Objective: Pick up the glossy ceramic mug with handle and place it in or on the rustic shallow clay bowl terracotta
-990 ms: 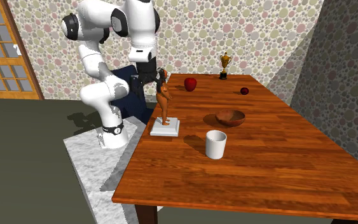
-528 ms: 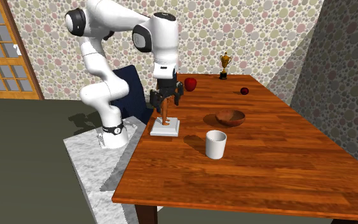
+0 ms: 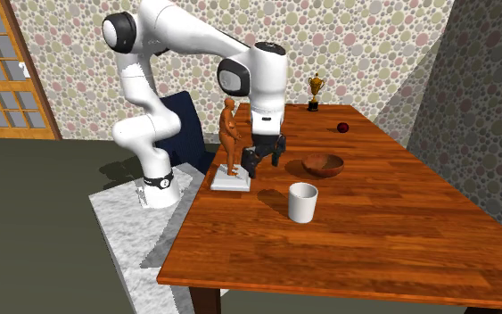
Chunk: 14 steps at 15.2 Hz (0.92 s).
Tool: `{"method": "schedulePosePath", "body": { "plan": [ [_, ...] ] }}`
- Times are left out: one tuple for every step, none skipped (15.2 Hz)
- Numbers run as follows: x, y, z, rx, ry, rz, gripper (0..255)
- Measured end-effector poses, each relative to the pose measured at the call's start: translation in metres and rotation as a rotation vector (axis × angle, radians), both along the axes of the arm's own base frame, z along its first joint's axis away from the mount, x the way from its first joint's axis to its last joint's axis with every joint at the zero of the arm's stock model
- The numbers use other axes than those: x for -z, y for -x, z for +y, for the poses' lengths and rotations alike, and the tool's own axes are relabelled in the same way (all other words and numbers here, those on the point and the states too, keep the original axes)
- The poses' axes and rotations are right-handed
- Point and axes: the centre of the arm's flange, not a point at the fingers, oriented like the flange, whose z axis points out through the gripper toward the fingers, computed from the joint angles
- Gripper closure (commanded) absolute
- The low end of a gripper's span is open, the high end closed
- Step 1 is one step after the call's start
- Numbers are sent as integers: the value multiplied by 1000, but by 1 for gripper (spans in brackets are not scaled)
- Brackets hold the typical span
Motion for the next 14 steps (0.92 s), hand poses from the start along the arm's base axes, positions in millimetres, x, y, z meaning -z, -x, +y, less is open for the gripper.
{"method": "schedulePosePath", "body": {
  "plan": [
    [6, -10, 6, -3, 1, -1, 0],
    [13, -22, 12, -5, 1, -1, 0],
    [20, -30, 20, -7, 2, -2, 0],
    [27, -39, 23, -10, 3, -2, 0],
    [35, -47, 30, -13, 3, -3, 0],
    [41, -59, 35, -15, 4, -3, 0],
    [46, -70, 42, -17, 4, -4, 0],
    [53, -79, 48, -19, 5, -4, 0],
    [59, -82, 52, -20, 5, -4, 0],
    [64, -83, 53, -21, 5, -5, 0],
    [70, -84, 55, -21, 5, -5, 0],
    [75, -84, 55, -21, 5, -5, 0],
    [80, -84, 57, -21, 5, -5, 0],
    [85, -84, 58, -21, 5, -5, 0]
  ]
}}
